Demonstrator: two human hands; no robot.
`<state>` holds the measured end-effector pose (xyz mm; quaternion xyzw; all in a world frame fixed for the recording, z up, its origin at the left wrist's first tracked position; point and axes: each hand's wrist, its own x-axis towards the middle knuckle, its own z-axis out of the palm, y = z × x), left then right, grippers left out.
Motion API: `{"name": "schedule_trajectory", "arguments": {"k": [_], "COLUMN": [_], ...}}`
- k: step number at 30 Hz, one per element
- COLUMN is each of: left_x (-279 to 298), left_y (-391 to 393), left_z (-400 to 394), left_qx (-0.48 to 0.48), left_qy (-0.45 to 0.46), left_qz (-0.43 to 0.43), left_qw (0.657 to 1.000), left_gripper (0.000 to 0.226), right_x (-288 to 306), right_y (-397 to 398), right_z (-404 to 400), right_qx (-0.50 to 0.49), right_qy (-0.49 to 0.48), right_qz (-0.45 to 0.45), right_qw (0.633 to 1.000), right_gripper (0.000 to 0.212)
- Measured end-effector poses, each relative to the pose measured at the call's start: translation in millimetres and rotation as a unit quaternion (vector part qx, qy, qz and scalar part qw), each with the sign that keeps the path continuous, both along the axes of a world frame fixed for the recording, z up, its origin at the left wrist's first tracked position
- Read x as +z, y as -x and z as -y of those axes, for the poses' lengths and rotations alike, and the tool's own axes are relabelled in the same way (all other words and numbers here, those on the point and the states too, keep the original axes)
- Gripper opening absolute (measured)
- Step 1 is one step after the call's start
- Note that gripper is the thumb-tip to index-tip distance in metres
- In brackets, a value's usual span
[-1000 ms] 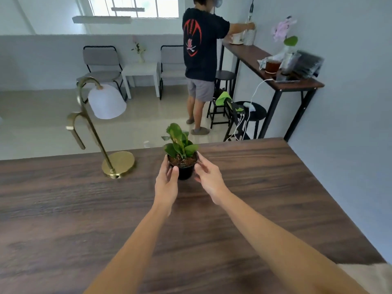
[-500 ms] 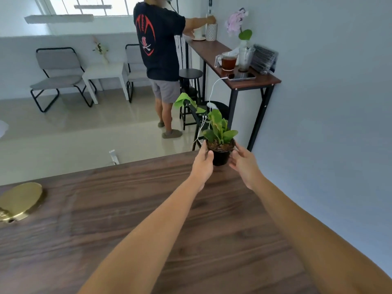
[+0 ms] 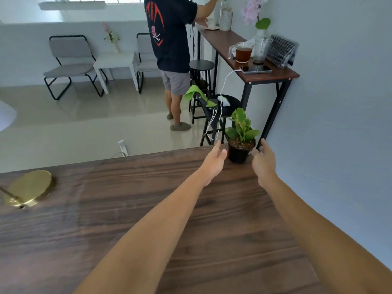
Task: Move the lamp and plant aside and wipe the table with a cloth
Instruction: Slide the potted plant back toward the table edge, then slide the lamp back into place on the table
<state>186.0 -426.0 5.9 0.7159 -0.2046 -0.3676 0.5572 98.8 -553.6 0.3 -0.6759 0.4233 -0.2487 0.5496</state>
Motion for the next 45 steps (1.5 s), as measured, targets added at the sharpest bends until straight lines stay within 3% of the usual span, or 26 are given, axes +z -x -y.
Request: {"name": "schedule_trajectory", "arguments": {"k": [3,7,10,13,16,20,23,27,31,36,41,45], "left_x": [9.8,13.8,3.9,-11.7,-32.4,-58.6,-63.7,-62.6,-61.9,-64.6,-63.9,-65.2], "left_y": [-3.5,-26.5,-43.3,-56.2,-64.6,-69.6,-74.6,-82.4,-94.4,-99.8,-104.0,-96.1], "left_z": [-47.7,-146.7,-242.3,-342.1,-426.5,-489.0,-496.6,-490.2,-492.2,-493.4,-495.0,-493.7], "left_qx": [0.054,0.179,0.291,0.386,0.448,0.379,0.319,0.263,0.253,0.251,0.202,0.18], "left_qy": [-0.009,0.007,-0.028,-0.098,-0.188,-0.349,-0.394,-0.42,-0.419,-0.414,-0.406,-0.381], "left_qz": [0.024,0.065,0.143,0.232,0.291,0.309,0.317,0.338,0.344,0.326,0.343,0.37], "left_qw": [0.998,0.982,0.946,0.888,0.824,0.8,0.801,0.8,0.801,0.812,0.823,0.828], "left_gripper": [0.053,0.049,0.041,0.035,0.041,0.065,0.072,0.073,0.075,0.089,0.095,0.088], "right_x": [20.6,32.4,34.1,25.0,13.8,1.7,-3.2,-7.8,-19.3,-17.3,-14.4,-8.1], "right_y": [-3.1,-32.7,-69.5,-106.0,-141.8,-194.5,-237.0,-287.7,-312.1,-295.3,-251.3,-227.7], "right_z": [-37.9,-101.9,-168.3,-249.2,-329.3,-417.1,-462.0,-498.7,-503.9,-496.1,-464.5,-434.8], "right_qx": [-0.11,-0.043,0.034,0.115,0.231,0.326,0.4,0.51,0.556,0.51,0.408,0.434], "right_qy": [0.164,0.311,0.311,0.268,0.257,0.225,0.224,0.229,0.332,0.369,0.4,0.369], "right_qz": [0.073,0.131,0.131,0.115,0.08,0.002,-0.041,-0.119,-0.189,-0.184,-0.285,-0.304], "right_qw": [0.977,0.94,0.941,0.949,0.935,0.918,0.888,0.82,0.738,0.755,0.769,0.764], "right_gripper": [0.046,0.034,0.025,0.016,0.012,0.017,0.024,0.04,0.045,0.048,0.056,0.054]}}
